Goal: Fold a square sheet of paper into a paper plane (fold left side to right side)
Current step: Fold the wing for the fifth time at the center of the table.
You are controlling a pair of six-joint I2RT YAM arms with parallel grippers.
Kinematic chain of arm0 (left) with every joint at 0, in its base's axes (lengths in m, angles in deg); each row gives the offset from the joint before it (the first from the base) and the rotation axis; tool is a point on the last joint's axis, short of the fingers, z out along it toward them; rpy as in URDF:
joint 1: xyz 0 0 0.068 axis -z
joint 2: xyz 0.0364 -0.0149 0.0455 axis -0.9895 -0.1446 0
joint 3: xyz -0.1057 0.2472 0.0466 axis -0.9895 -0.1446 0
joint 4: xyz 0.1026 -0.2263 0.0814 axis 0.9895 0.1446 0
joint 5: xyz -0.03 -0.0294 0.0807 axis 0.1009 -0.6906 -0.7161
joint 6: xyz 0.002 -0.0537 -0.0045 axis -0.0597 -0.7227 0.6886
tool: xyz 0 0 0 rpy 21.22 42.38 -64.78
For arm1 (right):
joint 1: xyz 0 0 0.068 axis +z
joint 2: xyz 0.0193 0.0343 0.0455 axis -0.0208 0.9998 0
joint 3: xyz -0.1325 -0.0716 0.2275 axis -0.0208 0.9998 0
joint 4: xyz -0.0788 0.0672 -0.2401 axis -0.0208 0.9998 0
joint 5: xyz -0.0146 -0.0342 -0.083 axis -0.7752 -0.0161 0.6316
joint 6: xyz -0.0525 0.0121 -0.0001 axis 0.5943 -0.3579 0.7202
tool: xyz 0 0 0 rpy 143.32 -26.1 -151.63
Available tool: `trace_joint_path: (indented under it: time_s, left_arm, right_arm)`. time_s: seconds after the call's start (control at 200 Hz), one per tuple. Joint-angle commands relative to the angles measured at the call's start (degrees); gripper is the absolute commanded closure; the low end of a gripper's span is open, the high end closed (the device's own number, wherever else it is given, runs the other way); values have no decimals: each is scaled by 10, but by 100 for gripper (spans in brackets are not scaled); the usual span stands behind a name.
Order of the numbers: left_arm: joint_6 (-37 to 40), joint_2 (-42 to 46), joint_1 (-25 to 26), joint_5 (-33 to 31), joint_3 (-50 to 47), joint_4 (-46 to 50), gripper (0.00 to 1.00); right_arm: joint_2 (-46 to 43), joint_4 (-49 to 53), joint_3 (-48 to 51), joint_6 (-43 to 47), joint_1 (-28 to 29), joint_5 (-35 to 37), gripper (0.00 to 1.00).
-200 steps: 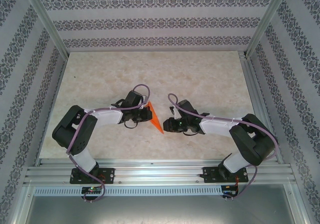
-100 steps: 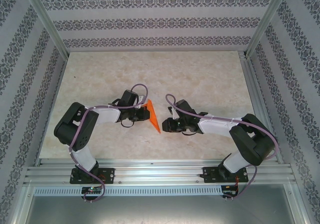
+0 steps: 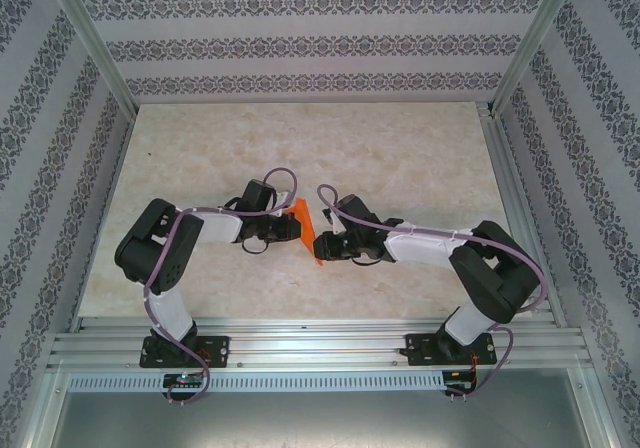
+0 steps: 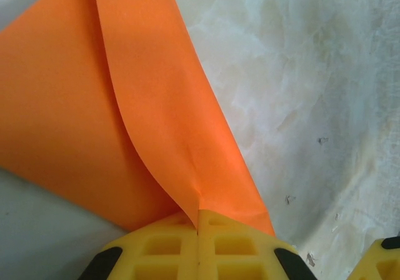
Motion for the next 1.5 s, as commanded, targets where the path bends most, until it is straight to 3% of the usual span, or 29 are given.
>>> trace_joint_path:
  time_s: [0.0, 0.22, 1.434, 1.494]
  left_arm:
    - [25, -21, -9, -11, 14, 7, 100]
    - [27, -22, -9, -14, 22, 16, 100]
    - [26, -64, -14, -32, 64, 36, 100]
    - [27, -59, -16, -31, 70, 42, 93]
  right_arm:
    - [12, -13, -24, -2, 9, 11, 80]
    - [42, -24, -42, -1, 12, -6, 86]
    - [96, -13, 25, -14, -6, -13, 85]
    - [101, -10, 27, -14, -8, -13, 85]
